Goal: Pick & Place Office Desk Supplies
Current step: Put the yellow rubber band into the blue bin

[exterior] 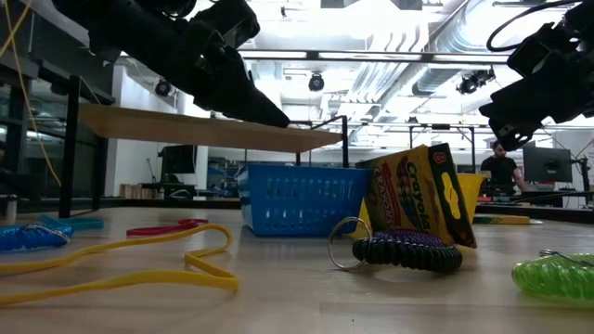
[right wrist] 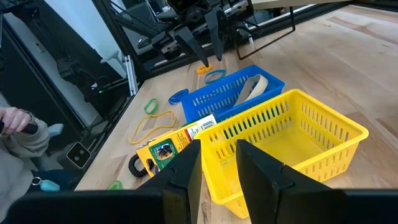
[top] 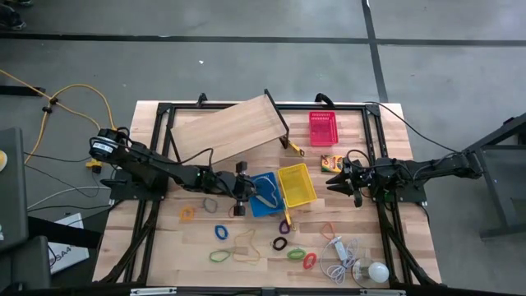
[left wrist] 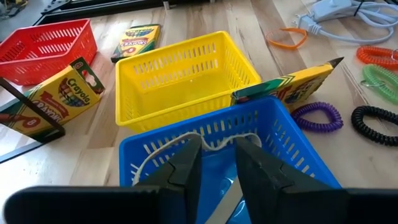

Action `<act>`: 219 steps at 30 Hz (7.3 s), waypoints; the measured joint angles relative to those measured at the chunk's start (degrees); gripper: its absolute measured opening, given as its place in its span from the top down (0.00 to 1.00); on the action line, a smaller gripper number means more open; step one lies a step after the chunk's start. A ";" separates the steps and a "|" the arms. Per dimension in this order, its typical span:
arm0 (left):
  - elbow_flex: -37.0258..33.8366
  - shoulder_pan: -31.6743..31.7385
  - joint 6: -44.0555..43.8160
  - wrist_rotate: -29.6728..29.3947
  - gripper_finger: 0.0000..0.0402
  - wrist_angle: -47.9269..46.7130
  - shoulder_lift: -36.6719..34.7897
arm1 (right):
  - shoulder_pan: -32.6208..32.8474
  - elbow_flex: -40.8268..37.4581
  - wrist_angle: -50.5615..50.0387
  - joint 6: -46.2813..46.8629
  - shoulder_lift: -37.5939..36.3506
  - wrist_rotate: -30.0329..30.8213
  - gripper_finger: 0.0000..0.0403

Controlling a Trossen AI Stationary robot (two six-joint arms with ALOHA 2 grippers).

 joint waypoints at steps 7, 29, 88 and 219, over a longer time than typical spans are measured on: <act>-0.04 -0.35 0.32 0.24 0.77 -0.50 -1.70 | -0.01 0.00 0.01 0.00 0.01 0.00 0.78; -0.04 -13.96 -10.96 -15.72 0.77 -24.06 -15.29 | 0.00 0.00 0.00 -0.01 0.01 0.00 0.78; 1.09 -10.38 -44.01 15.33 0.77 -4.79 11.23 | 0.01 0.00 0.28 0.00 0.00 -0.03 0.78; 2.84 -3.90 -25.61 18.51 1.00 -2.67 -11.28 | 0.01 0.00 0.44 0.00 0.02 -0.04 0.78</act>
